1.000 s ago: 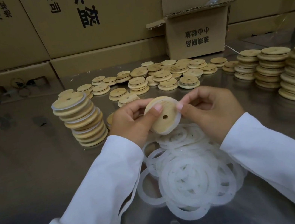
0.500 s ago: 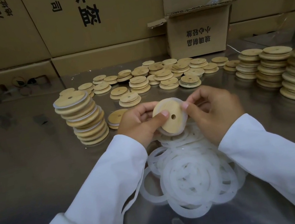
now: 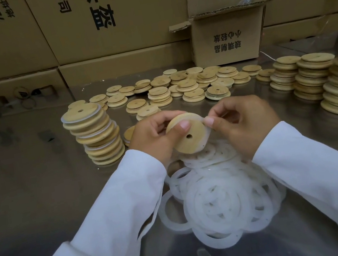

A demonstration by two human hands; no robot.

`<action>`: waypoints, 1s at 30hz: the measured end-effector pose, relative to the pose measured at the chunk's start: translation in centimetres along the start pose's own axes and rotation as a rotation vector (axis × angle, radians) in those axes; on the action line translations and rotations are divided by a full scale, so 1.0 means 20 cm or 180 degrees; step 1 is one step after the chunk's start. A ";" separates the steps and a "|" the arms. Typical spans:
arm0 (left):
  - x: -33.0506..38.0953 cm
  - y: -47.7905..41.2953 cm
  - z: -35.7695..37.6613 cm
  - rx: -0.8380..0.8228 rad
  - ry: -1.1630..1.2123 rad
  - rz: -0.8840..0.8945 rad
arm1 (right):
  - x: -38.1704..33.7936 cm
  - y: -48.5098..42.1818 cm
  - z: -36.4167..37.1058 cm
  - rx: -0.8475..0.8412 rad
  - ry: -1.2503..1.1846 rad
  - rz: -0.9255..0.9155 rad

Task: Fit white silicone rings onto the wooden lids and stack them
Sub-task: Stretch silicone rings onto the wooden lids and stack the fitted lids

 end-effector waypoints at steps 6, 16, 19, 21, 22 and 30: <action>-0.02 0.01 0.00 0.0033 0.0099 -0.0001 | 0.01 0.01 0.00 0.0040 -0.0289 -0.0002; -0.13 0.00 0.00 0.0299 0.1000 -0.0760 | 0.00 0.05 0.01 0.0404 -0.0456 -0.0037; -0.14 0.00 0.03 0.0136 0.1101 -0.0908 | 0.02 0.04 0.00 0.0450 -0.0222 -0.0028; -0.15 0.00 0.03 0.0142 0.0948 -0.0918 | 0.01 0.04 0.01 0.0399 -0.0079 -0.0065; -0.16 0.00 0.03 0.0152 0.0820 -0.0898 | 0.01 0.04 0.01 0.0355 -0.0022 -0.0089; -0.11 0.00 0.02 0.0156 0.0078 -0.0398 | 0.01 0.03 0.03 0.0117 0.0027 -0.0052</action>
Point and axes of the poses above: each hand's wrist, its own y-axis away from the middle knuckle, its own z-axis out of the palm, x = y × z, the point moved 7 cm from there along -y, towards the middle knuckle, and after that the axes turned 4 degrees about -z, right-handed, at the moved point
